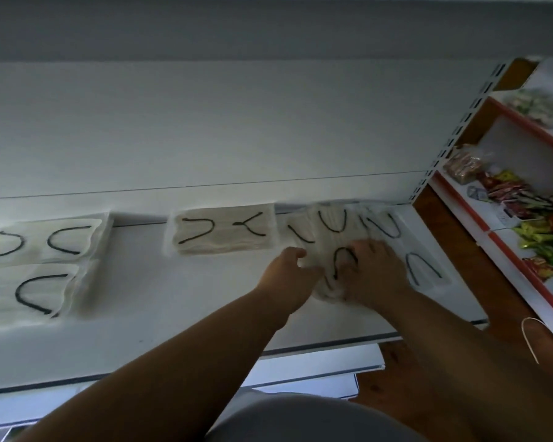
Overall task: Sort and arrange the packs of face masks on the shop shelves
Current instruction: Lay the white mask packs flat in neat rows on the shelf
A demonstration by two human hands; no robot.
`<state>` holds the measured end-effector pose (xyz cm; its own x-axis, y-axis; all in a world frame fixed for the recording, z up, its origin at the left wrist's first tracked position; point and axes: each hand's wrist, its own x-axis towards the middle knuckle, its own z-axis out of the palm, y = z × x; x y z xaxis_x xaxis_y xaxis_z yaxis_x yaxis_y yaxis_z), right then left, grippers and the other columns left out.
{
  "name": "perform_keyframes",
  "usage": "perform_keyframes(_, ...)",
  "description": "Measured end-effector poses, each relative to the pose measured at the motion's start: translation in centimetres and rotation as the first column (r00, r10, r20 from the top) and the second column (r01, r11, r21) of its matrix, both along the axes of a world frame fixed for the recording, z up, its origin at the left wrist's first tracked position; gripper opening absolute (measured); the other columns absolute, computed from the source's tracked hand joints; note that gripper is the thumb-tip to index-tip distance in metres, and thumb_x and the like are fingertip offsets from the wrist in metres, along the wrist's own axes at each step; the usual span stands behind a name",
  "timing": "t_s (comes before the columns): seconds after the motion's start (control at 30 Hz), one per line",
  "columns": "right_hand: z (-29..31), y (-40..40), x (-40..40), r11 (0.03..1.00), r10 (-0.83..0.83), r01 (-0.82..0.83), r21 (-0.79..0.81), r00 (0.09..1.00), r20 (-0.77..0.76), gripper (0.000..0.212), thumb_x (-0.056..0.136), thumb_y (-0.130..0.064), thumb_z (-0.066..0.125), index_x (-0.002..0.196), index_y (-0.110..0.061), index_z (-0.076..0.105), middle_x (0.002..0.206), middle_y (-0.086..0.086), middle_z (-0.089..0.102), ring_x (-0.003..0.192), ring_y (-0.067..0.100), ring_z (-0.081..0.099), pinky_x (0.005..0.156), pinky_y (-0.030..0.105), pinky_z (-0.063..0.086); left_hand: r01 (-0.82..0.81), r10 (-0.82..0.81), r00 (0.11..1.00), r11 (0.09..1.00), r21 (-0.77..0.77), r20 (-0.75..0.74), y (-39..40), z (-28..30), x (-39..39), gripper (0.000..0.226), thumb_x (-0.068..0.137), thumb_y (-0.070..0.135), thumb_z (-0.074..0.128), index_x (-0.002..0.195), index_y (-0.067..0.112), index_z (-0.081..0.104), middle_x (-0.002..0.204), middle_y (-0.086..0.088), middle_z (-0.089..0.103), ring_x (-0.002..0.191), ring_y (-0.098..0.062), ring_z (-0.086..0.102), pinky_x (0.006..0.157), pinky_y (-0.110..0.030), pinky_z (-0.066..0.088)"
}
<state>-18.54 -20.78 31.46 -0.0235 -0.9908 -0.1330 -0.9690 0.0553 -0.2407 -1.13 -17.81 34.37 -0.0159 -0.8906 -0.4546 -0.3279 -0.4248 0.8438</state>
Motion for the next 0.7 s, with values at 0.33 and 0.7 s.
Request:
perform_keyframes(0.33, 1.2, 0.0, -5.9, 0.983, 0.139, -0.177, 0.039, 0.875, 0.463, 0.037, 0.097, -0.034, 0.057, 0.131, -0.020, 0.056, 0.130, 0.002, 0.058, 0.115, 0.017, 0.056, 0.093, 0.029, 0.047, -0.460, 0.511, 0.832, 0.854, 0.243, -0.218, -2.9, -1.3, -5.2, 0.034, 0.087, 0.017, 0.071, 0.116, -0.002, 0.066, 0.091, -0.014, 0.067, 0.080, -0.031, 0.065, 0.089, -0.044, 0.056)
perform_keyframes(0.7, 0.7, -0.5, -8.1, 0.961, 0.238, -0.277, -0.010, 0.809, 0.537, 0.038, 0.100, -0.025, 0.052, 0.137, -0.017, 0.053, 0.136, 0.001, 0.055, 0.115, 0.009, 0.051, 0.093, 0.020, 0.038, -0.433, 0.434, 0.887, 0.901, -0.043, 0.158, -1.5, -1.0, -7.9, 0.012, 0.086, 0.017, 0.062, 0.097, 0.014, 0.067, 0.089, -0.008, 0.069, 0.080, -0.024, 0.067, 0.069, -0.035, 0.058)
